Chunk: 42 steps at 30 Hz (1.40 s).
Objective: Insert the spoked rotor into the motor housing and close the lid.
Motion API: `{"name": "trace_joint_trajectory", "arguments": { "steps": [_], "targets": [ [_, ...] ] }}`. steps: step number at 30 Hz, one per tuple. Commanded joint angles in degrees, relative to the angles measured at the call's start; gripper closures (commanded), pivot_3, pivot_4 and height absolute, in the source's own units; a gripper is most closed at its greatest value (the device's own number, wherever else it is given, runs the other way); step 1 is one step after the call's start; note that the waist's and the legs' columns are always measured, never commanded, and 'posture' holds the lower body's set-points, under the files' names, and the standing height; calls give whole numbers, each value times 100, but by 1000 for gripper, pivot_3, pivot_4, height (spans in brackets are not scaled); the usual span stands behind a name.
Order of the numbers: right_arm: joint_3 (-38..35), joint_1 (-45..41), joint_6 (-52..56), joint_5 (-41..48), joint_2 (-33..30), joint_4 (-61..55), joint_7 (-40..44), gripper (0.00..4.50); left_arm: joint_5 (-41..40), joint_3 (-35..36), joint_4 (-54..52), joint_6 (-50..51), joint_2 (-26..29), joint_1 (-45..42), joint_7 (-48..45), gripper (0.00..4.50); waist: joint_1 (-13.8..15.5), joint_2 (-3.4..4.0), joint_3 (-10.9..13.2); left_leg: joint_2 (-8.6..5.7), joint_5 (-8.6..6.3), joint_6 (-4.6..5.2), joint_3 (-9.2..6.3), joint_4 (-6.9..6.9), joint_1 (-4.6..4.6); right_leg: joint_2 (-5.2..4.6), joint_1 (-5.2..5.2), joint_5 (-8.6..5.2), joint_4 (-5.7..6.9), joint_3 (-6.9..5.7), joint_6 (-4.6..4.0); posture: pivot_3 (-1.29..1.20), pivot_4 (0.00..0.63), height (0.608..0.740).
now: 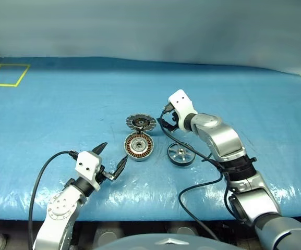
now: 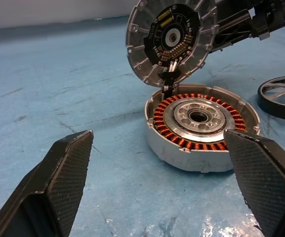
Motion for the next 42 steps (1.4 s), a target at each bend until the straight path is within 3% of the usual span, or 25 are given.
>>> {"name": "trace_joint_trajectory", "arguments": {
  "steps": [1, 9, 13, 24, 29, 32, 36, 38, 42],
  "targets": [
    [-277, 333, 922, 214, -309, -1323, 58, 21, -261, -167, -236, 74, 63, 76, -263, 0, -4, 1, 0, 1, 0, 0, -1, -1, 1, 0, 0, -2, 0, -1, -2, 0, 150, 740],
    [-496, 879, 2774, 395, -329, -3037, -346, 21, 0, -544, -100, 79, 134, 127, -297, 0, -26, 4, 2, 3, 0, 1, 1, 15, 4, 1, 1, -19, 5, 0, -30, 0, 150, 740],
    [-626, 1107, 3555, 295, 143, -3625, -795, 21, -3, -557, -38, 50, 116, 145, -293, 0, -17, 2, 1, 2, 0, 1, 2, 23, 3, 0, 2, -18, 6, 2, -29, 0, 150, 740],
    [-674, 2107, 3742, 274, 1148, -4409, -1682, 21, -47, -529, 16, 63, 156, 149, -338, 0, -22, 3, 1, 3, 0, 1, 1, 10, 0, 0, -5, -20, 5, 0, -33, 0, 150, 740],
    [-577, 2290, 3742, 351, 1171, -4534, -1844, 1521, -73, -550, 16, 90, 142, 125, -349, 0, -21, 2, 1, 3, 0, 0, 2, 13, 1, -1, -3, -21, 4, 0, -34, 0, 150, 740],
    [-603, 2299, 3742, 386, 1205, -4549, -1904, 1521, -73, -547, 23, 89, 137, 118, -343, 0, -22, 2, 1, 4, 0, 1, 2, 12, 2, -1, -4, -21, 5, 0, -34, 0, 150, 740],
    [-587, 2446, 3742, 464, 1253, -4540, -1964, 2281, -28, -537, -1, 215, 193, 114, -312, 0, -20, 2, 1, 4, 0, 1, 1, 9, 1, -1, -4, -21, 4, 0, -35, 0, 150, 740],
    [-604, 2516, 3742, 520, 1333, -4531, -1994, 2281, -48, -513, 9, 218, 179, 97, -296, 0, -21, 2, 1, 4, 0, 1, 1, 7, 1, -1, -4, -22, 4, 0, -35, 0, 150, 740],
    [-612, 2681, 3742, 517, 1461, -4452, -2112, 3173, -74, -494, 23, 241, 162, 63, -278, 0, -23, 1, 0, 4, 0, 0, 1, 10, 2, -1, -4, -22, 5, 0, -35, 0, 150, 740]
  ]
}}
